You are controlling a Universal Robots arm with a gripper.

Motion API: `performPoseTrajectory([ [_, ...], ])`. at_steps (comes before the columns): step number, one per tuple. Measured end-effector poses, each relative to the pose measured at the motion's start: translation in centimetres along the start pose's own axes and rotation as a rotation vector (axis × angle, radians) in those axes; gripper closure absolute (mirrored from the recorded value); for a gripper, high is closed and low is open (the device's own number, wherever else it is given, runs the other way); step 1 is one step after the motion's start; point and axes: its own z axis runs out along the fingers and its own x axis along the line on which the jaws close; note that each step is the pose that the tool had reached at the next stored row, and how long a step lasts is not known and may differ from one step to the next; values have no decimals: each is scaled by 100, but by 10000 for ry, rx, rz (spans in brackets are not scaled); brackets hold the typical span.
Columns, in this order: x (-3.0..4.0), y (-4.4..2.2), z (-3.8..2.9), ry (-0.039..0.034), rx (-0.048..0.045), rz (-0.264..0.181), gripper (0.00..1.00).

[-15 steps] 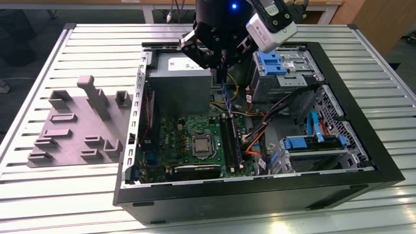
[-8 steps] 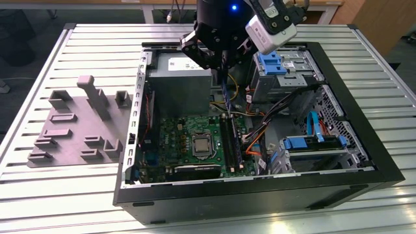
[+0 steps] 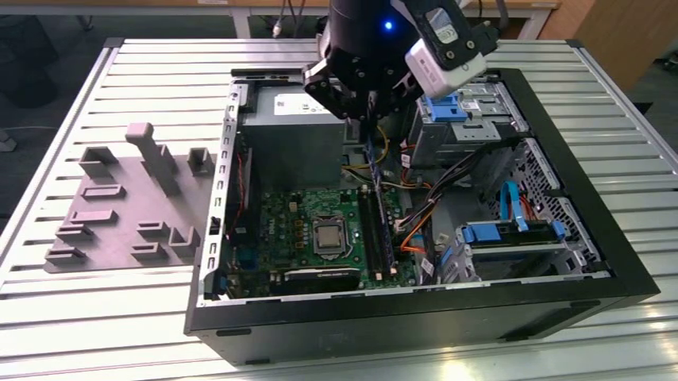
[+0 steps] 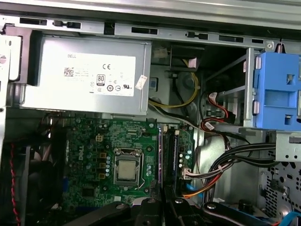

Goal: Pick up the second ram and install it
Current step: 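Insert the second ram into the second slot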

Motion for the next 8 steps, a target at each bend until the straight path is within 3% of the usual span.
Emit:
performPoseTrajectory([
  [4, -9, -3, 64, 18, 1, 48, 86],
  [8, -9, -3, 77, 19, 2, 52, 86],
])
